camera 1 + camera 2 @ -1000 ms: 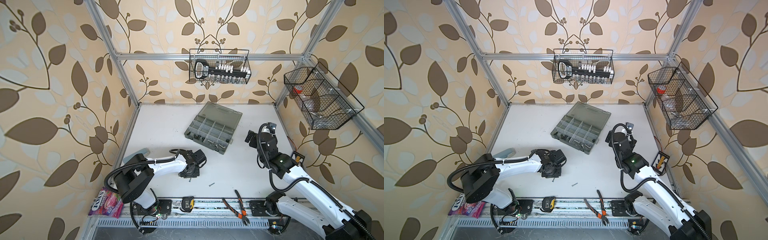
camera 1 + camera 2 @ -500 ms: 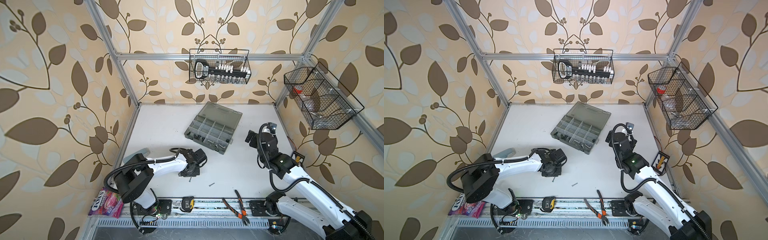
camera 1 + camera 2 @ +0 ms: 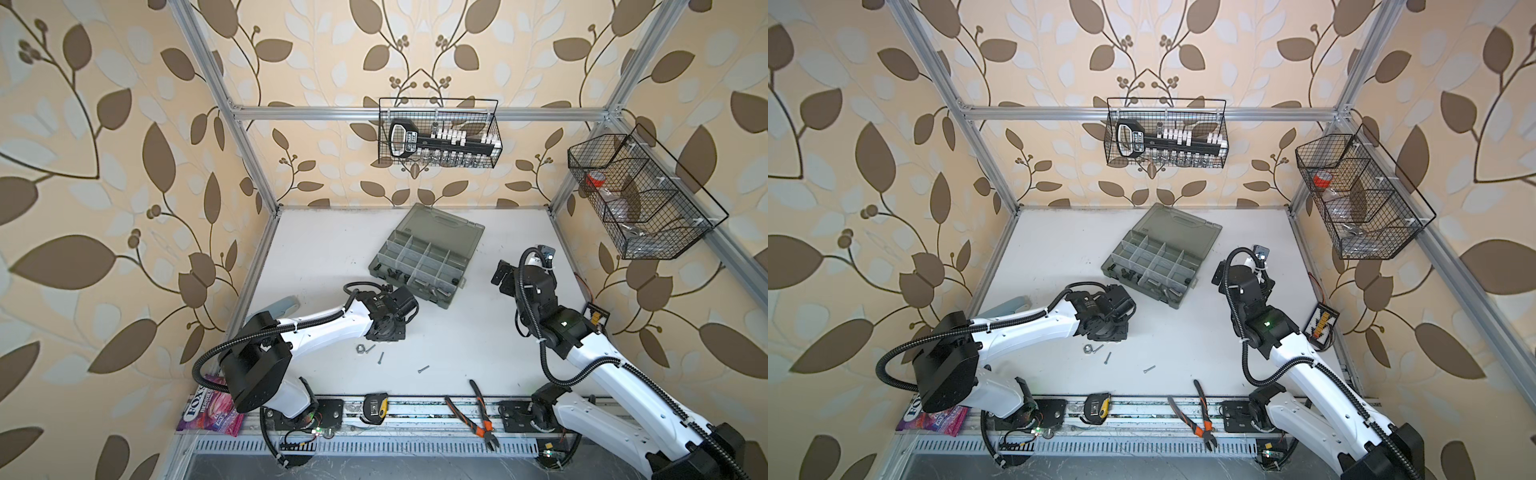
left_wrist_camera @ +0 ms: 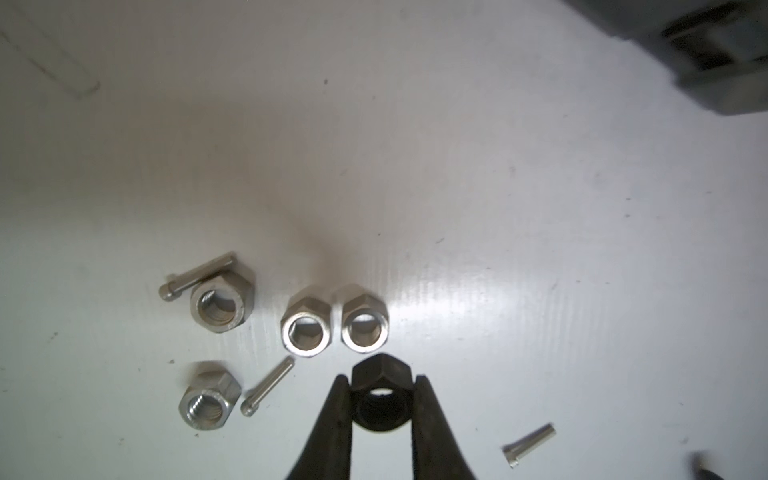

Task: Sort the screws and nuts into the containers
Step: 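Lift the black nut with the left gripper and carry it over the box, then open the left gripper to drop the black nut into the nut compartment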

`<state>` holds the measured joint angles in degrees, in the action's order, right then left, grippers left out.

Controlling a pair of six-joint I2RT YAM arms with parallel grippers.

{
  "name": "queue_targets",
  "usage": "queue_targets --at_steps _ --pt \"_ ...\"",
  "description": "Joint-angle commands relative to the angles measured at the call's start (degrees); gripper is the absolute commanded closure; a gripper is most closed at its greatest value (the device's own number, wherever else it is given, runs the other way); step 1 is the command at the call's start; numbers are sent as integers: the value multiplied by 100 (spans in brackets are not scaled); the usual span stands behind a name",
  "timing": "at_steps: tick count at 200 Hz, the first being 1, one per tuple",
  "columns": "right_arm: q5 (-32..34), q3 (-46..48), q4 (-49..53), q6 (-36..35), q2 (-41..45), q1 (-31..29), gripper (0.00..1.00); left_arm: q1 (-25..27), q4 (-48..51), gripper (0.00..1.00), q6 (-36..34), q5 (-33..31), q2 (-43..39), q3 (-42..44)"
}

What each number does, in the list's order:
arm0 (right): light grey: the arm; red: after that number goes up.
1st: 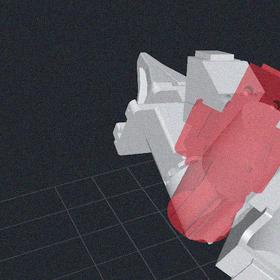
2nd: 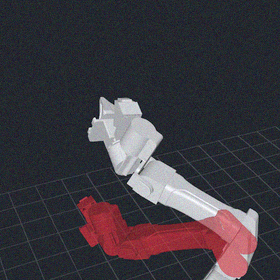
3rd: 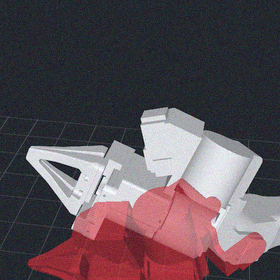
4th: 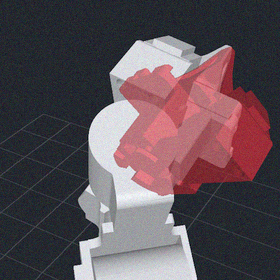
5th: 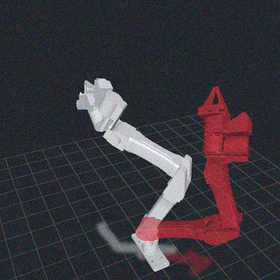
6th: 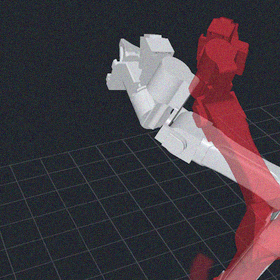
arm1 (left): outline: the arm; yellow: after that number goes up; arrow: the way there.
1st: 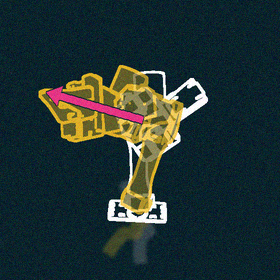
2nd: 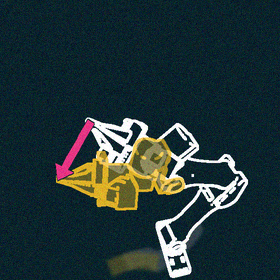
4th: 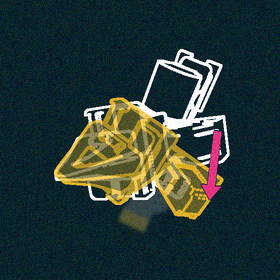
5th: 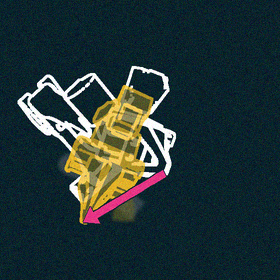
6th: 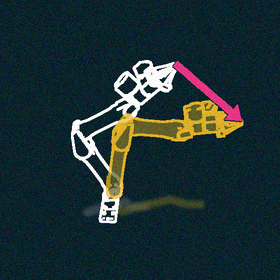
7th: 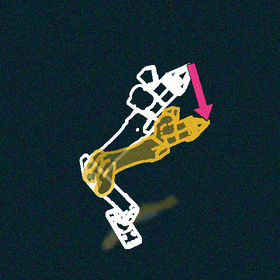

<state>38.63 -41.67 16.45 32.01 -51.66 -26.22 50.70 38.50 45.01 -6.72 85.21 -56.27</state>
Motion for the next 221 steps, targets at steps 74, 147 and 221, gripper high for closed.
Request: queue_targets --at_steps 74,147,221 --pt "336 10 376 253 376 16 0 30 -366 78 -1583 -130 2158 -3518" --pt "505 -25 597 250 849 14 0 -261 -100 78 -2011 219 3699 -5333" --pt "410 -127 641 228 711 17 0 -469 -38 76 -2002 515 4353 -5811"
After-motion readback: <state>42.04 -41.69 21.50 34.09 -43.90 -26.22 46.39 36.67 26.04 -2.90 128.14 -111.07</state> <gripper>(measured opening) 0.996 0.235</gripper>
